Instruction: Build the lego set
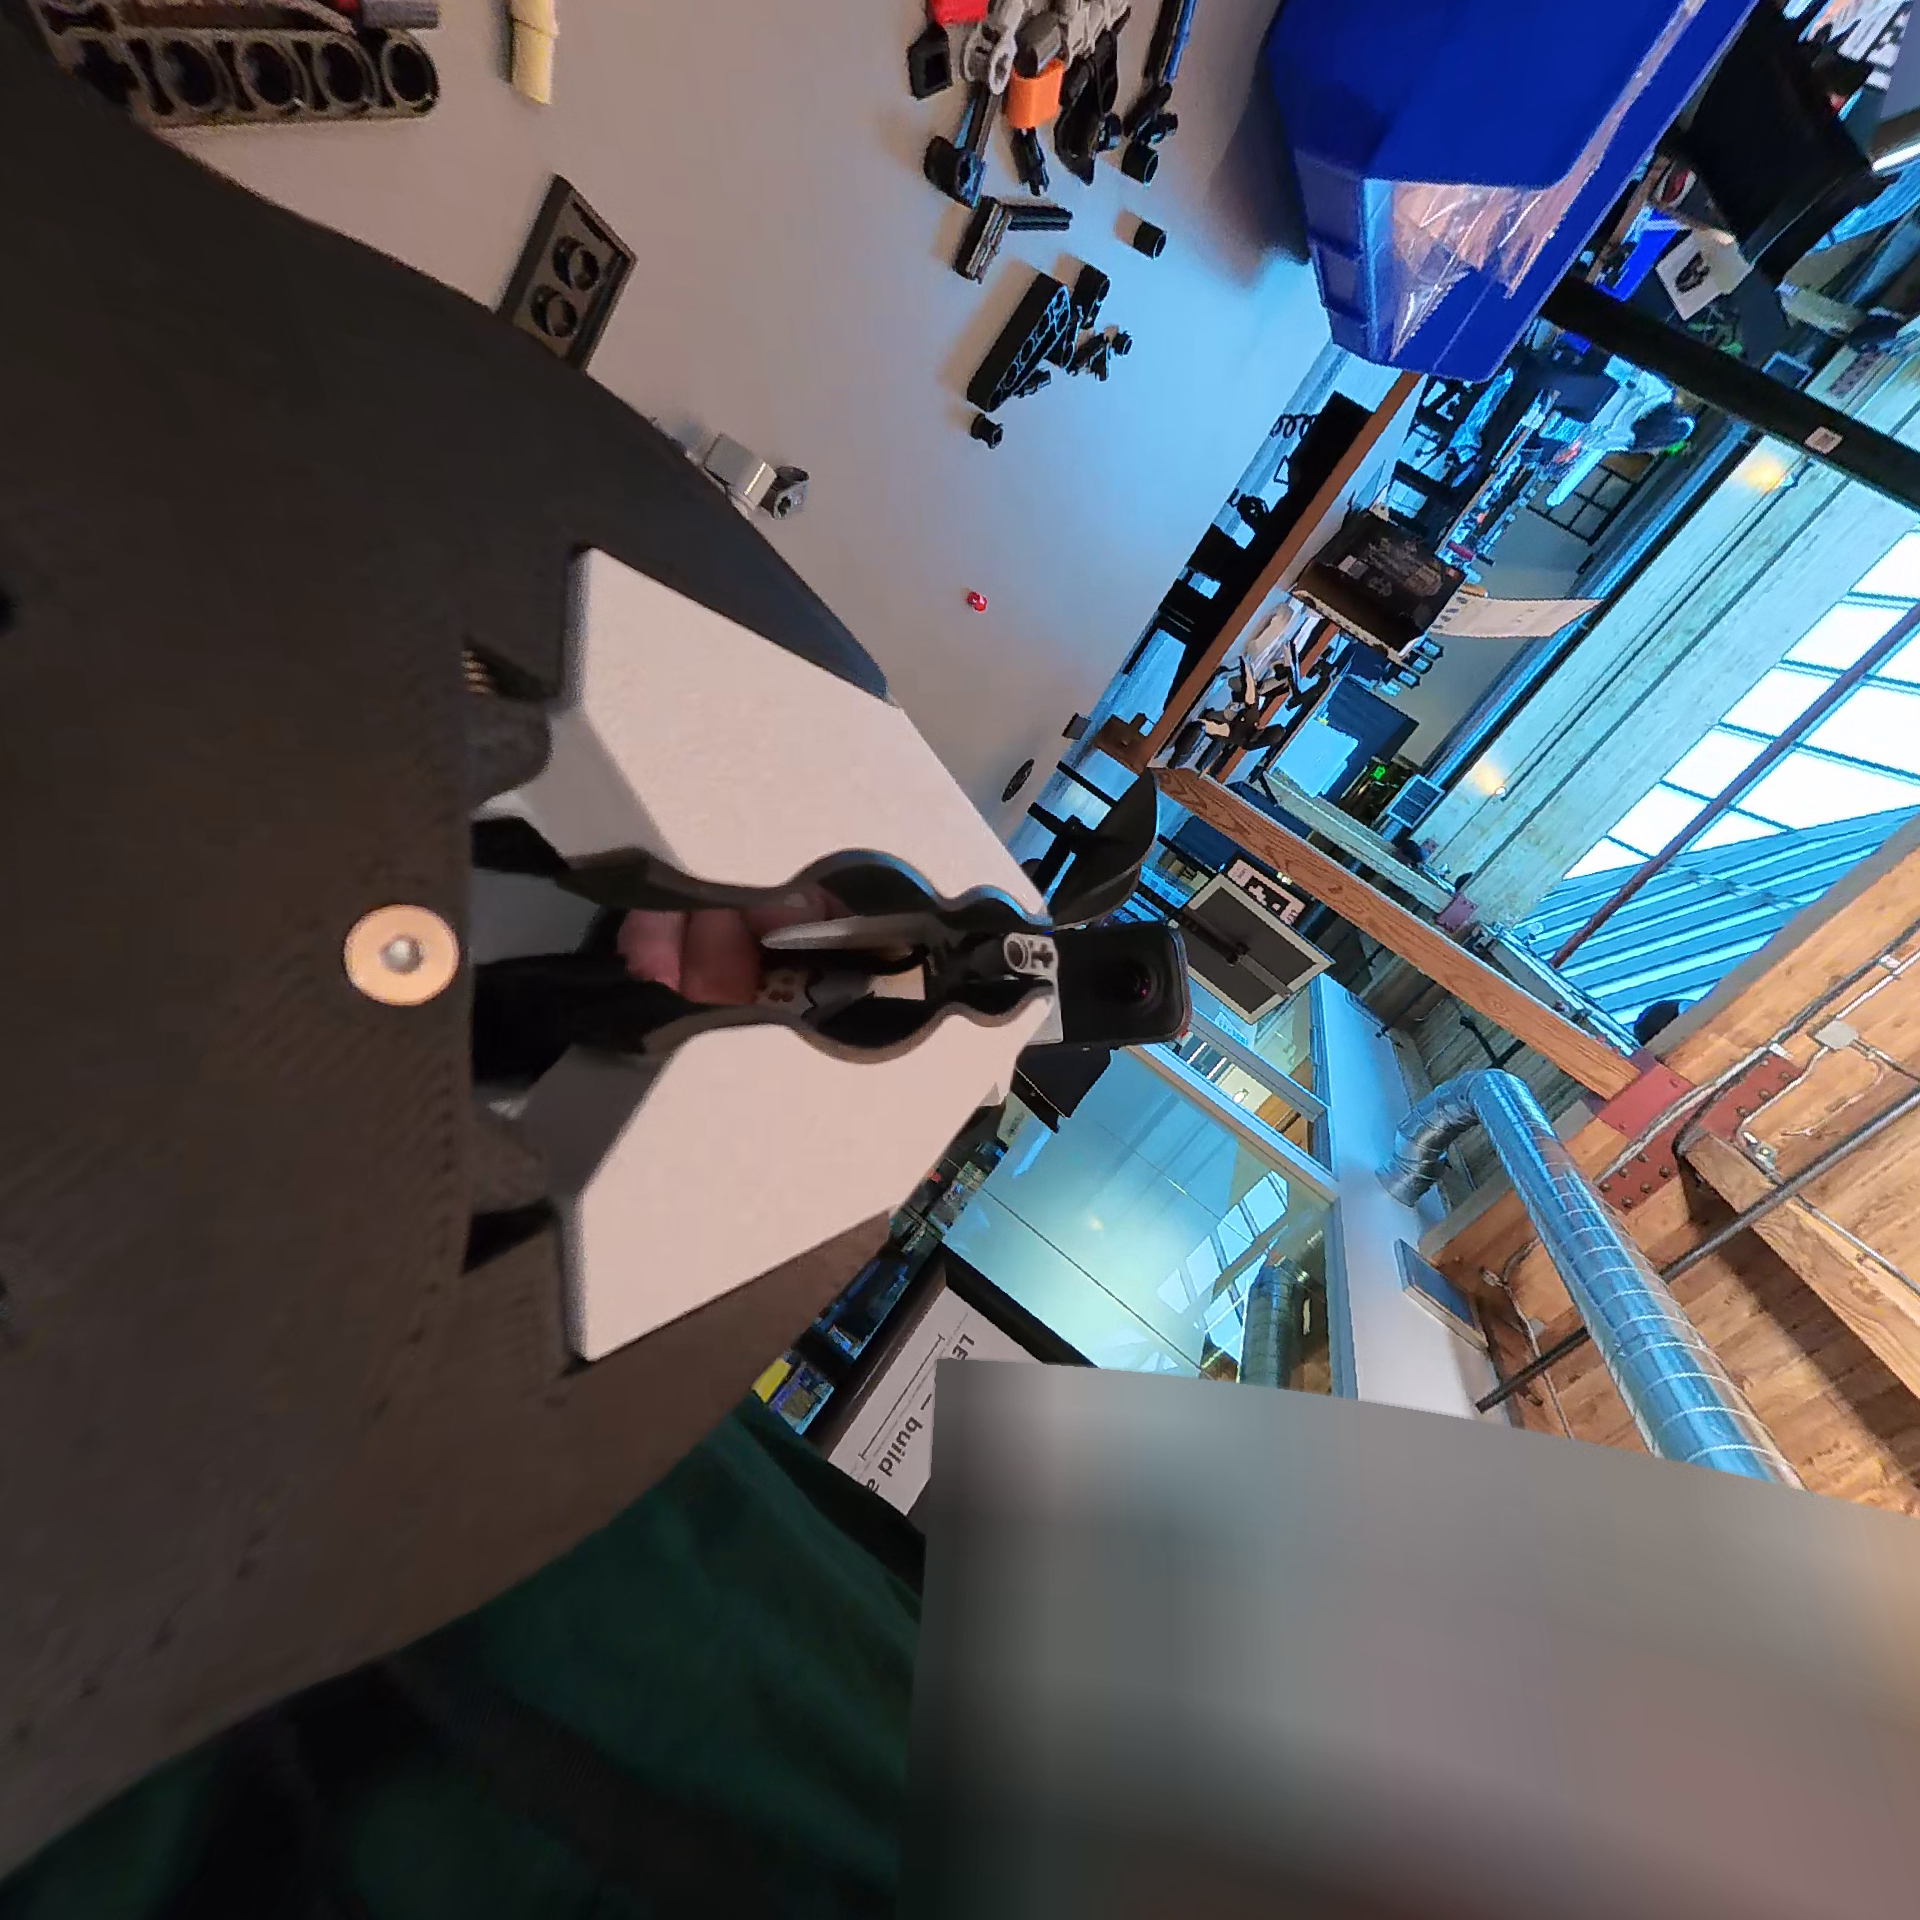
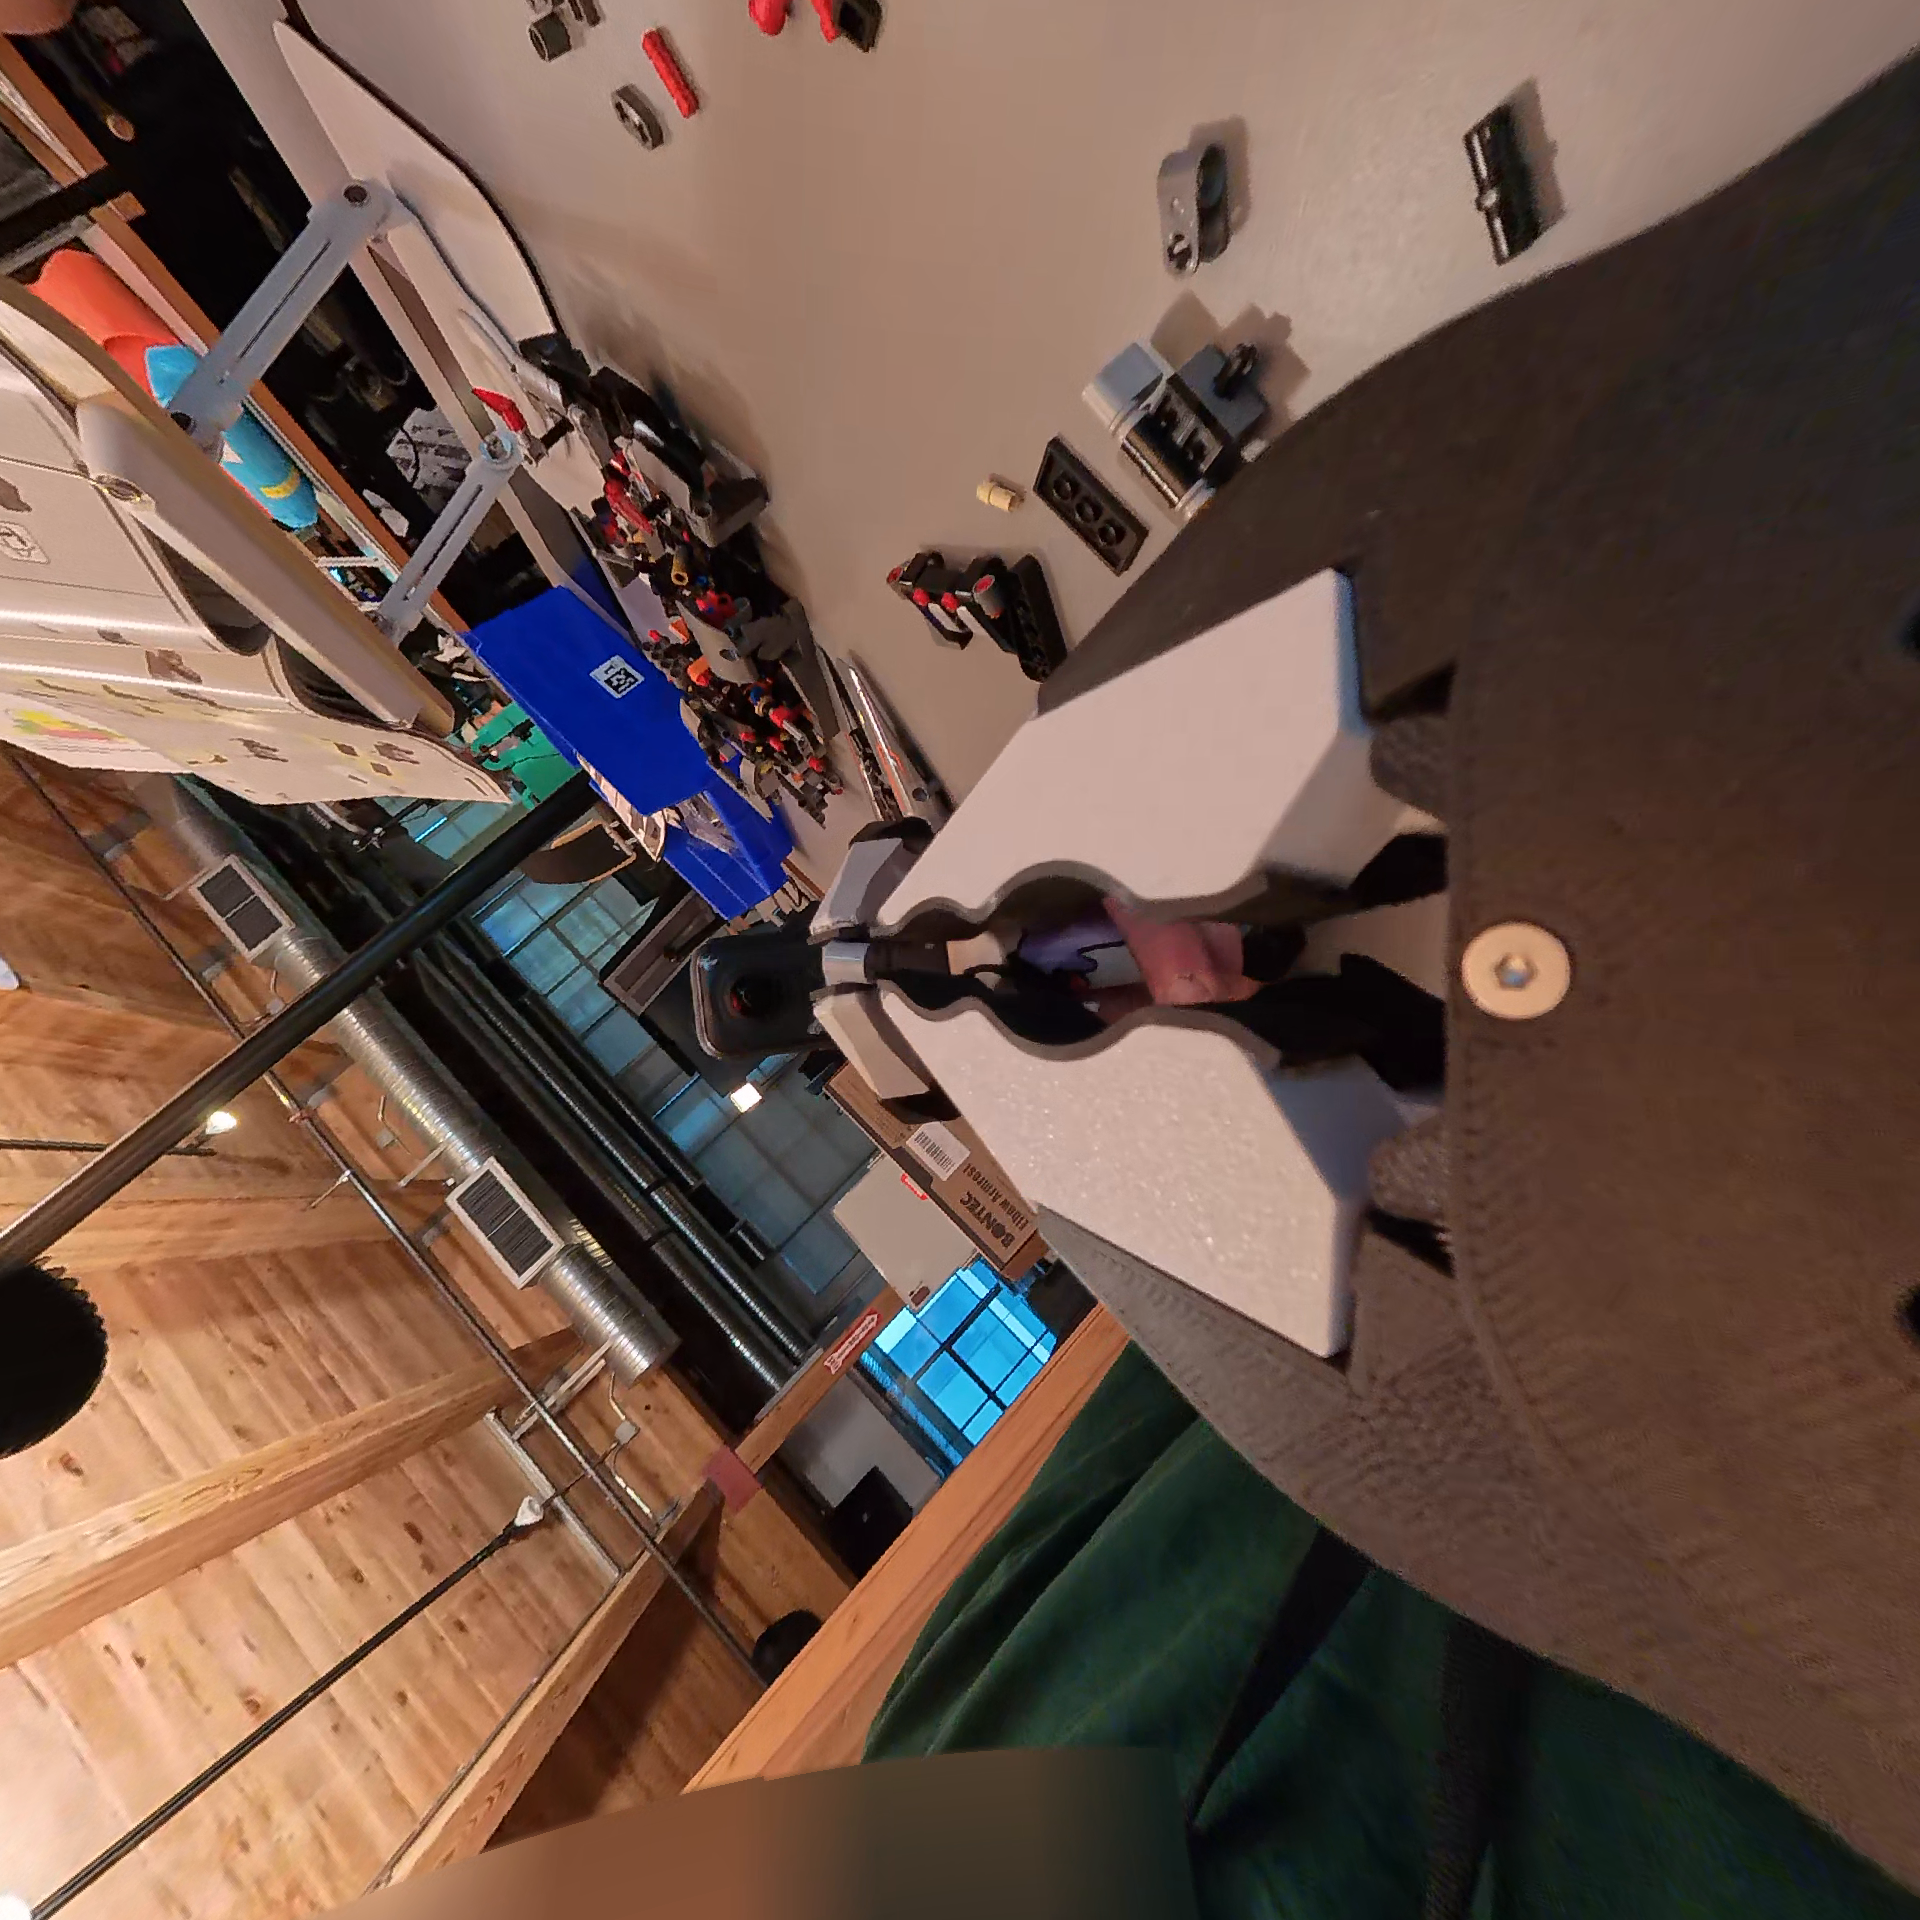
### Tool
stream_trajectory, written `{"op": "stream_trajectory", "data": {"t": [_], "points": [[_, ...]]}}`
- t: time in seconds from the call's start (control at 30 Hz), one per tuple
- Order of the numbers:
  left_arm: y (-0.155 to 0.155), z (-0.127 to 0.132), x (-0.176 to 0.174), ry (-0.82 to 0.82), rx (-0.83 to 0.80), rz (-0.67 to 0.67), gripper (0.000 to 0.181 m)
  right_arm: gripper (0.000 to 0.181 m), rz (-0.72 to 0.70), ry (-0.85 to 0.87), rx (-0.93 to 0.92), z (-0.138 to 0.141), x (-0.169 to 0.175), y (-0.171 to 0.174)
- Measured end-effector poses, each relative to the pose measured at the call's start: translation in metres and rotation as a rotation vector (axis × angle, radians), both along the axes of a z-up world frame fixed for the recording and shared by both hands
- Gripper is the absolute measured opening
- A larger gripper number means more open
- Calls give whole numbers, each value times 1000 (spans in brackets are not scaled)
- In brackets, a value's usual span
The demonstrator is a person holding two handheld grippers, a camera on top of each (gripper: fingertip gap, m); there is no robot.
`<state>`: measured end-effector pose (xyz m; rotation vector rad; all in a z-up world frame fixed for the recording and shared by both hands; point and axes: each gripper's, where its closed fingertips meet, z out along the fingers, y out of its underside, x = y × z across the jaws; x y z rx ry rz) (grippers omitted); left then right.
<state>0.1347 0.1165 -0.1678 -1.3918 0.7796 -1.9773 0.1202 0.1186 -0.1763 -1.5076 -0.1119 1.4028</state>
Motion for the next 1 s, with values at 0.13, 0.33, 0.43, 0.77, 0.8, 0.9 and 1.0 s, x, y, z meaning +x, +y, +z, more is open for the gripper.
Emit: {"op": "stream_trajectory", "data": {"t": [0.13,0.33,0.43,0.77,0.8,0.9,1.0], "points": [[2,-2,-1,15,3,2,6,2,-7,-23,-4,-3,2,-1],[8,-4,-4,38,8,4,2,3,-8,-118,-20,-10,4,-2],[7,-11,-4,113,66,-14,4,3,-20,-199,-20,-14,6,-3],[23,-54,-1,575,530,-63,21,3,-101,-699,-143,-71,31,-16],[24,-61,2,613,552,-82,22,3,-106,-749,-152,-78,31,-17],[26,-82,7,719,628,-127,27,3,-115,-893,-161,-93,30,-19],[27,-95,10,777,667,-155,29,3,-121,-979,-157,-101,28,-18]]}}
